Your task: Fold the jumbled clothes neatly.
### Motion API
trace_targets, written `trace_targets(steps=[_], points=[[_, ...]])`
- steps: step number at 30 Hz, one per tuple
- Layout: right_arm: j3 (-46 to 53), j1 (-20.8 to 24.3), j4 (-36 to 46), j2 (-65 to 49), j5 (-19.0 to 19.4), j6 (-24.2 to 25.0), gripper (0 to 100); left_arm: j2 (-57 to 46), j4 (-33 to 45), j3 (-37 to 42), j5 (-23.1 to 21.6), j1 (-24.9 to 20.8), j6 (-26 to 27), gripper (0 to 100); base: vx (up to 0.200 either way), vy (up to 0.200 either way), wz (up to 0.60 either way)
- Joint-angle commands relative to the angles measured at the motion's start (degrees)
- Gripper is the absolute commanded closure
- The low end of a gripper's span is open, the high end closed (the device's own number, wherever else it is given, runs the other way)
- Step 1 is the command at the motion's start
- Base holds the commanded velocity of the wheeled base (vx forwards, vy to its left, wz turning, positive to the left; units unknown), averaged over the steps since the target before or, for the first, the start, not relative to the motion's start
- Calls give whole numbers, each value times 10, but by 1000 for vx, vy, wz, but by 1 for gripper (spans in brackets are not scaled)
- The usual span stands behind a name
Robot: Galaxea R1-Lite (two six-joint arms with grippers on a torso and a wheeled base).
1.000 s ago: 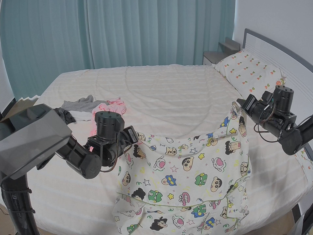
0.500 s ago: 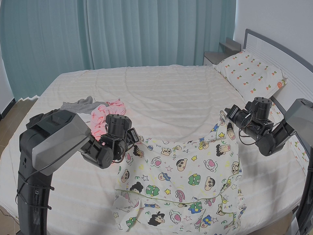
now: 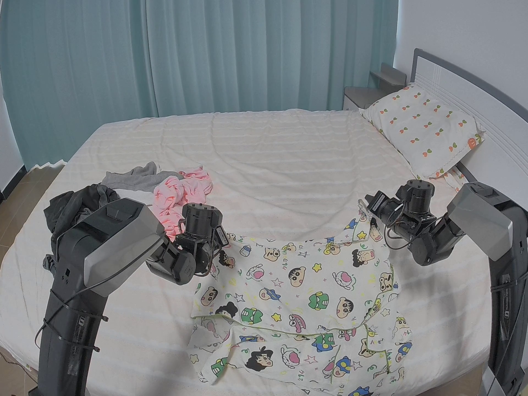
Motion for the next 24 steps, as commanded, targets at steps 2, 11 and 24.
trace_targets(steps=[2, 11, 24], points=[[-27, 0, 13, 29, 10, 5, 0, 24, -1, -17, 11, 16, 0, 0, 0, 0, 0], [-55, -24, 49, 34, -7, 93, 0, 23, -3, -24, 21, 55, -1, 0, 0, 0, 0], [111, 34, 59, -34, 23, 95, 0, -180, -38, 204, -93, 90, -77, 0, 0, 0, 0]])
